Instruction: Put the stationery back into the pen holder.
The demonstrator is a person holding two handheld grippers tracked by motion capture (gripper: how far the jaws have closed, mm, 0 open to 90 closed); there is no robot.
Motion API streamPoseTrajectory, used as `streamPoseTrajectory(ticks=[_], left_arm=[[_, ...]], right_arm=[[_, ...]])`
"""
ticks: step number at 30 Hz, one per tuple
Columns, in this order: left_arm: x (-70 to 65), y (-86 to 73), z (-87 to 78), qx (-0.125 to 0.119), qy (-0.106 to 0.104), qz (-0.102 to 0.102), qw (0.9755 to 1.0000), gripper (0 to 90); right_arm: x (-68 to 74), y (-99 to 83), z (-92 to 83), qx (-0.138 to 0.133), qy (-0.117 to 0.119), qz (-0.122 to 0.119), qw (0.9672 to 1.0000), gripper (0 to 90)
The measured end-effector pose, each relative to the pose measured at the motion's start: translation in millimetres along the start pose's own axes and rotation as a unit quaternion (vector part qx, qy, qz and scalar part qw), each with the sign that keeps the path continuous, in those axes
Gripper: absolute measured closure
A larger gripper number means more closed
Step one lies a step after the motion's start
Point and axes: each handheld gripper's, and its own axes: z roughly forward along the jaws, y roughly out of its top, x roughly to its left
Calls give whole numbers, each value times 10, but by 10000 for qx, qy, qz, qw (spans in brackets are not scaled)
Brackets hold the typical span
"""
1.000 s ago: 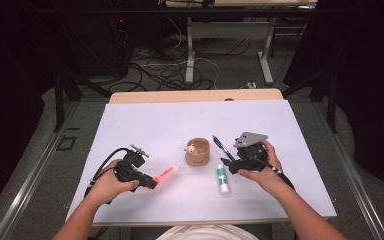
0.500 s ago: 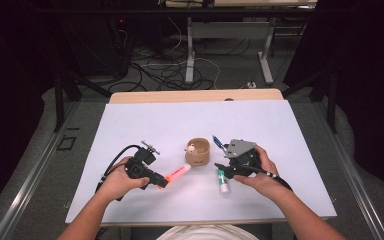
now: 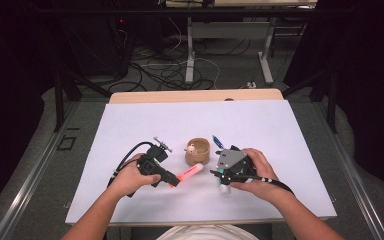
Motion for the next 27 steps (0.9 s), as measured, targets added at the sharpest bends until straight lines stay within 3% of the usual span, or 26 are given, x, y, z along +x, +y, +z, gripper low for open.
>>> streamPoseTrajectory(ticks=[7, 12, 15, 16, 17, 18, 19, 20, 24, 27], left_arm=[[-4, 110, 60, 52, -110, 38, 9999, 671], [-7, 177, 117, 95, -155, 19, 9998, 671], [6, 214, 129, 184, -188, 121, 9996, 671], [-6, 223, 143, 104, -214, 28, 9997, 671], [2, 238, 137, 185, -227, 90, 9995, 671], [-15, 245, 153, 110, -233, -24, 9997, 671], [0, 260, 151, 181, -238, 97, 9995, 671], [-23, 266, 173, 85, -236, -53, 9997, 671], [-23, 314, 188, 151, -254, -44, 9996, 671], [-36, 350, 199, 121, -286, -112, 9995, 671]], right_arm=[[72, 37, -5, 63, 85, -279, 9996, 412], [116, 24, 6, -35, 155, -588, 9981, 442], [142, 21, 6, -84, 195, -717, 9972, 453], [145, 23, 3, -79, 207, -839, 9962, 459], [169, 25, 9, -114, 208, -813, 9964, 463], [186, 25, 9, -92, 208, -814, 9964, 466], [195, 32, 12, -89, 222, -924, 9954, 474], [196, 37, 15, -69, 191, -1096, 9938, 481], [253, 59, 31, -66, 150, -1388, 9902, 512], [277, 76, 51, -92, 69, -1678, 9858, 530]])
